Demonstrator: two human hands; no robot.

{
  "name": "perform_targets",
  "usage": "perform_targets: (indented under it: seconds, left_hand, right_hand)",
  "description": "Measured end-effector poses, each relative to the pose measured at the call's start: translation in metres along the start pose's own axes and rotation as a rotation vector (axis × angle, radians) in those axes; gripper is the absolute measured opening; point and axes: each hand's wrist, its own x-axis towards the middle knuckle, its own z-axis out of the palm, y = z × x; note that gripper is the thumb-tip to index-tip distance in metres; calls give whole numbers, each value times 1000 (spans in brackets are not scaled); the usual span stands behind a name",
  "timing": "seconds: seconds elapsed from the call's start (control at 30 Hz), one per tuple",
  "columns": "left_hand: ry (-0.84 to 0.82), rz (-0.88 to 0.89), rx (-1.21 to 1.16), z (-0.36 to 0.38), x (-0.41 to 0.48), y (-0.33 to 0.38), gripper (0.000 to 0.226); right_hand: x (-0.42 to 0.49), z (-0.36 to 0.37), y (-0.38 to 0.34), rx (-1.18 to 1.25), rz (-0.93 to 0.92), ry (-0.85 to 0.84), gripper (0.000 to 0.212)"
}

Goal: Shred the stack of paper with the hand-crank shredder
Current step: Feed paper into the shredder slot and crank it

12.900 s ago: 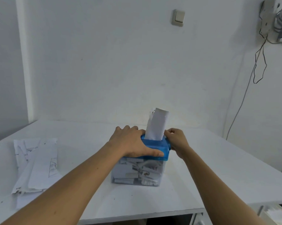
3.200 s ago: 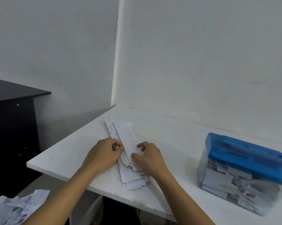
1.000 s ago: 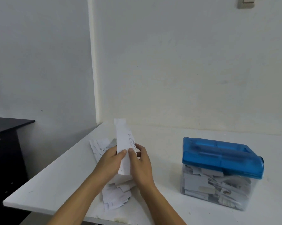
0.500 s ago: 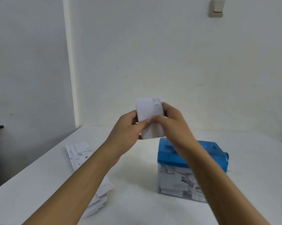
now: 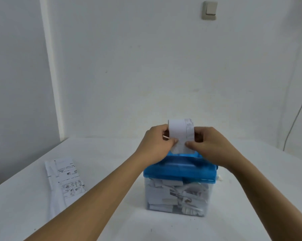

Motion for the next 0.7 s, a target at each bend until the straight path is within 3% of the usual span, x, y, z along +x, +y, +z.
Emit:
perform_targets:
  seconds: [0.37, 0.57, 0.7]
  left_hand:
    - [-79, 0, 114, 0, -5, -12, 36]
    - [-129, 45, 376, 10, -14, -12, 30]
    - [-123, -6, 398, 11, -14, -10, 23]
  right_hand:
    - [-9, 14, 22, 13, -50, 42, 25]
    - [-12, 17, 21, -45, -33, 49, 36]
    - [-17, 17, 27, -49, -24, 105, 22]
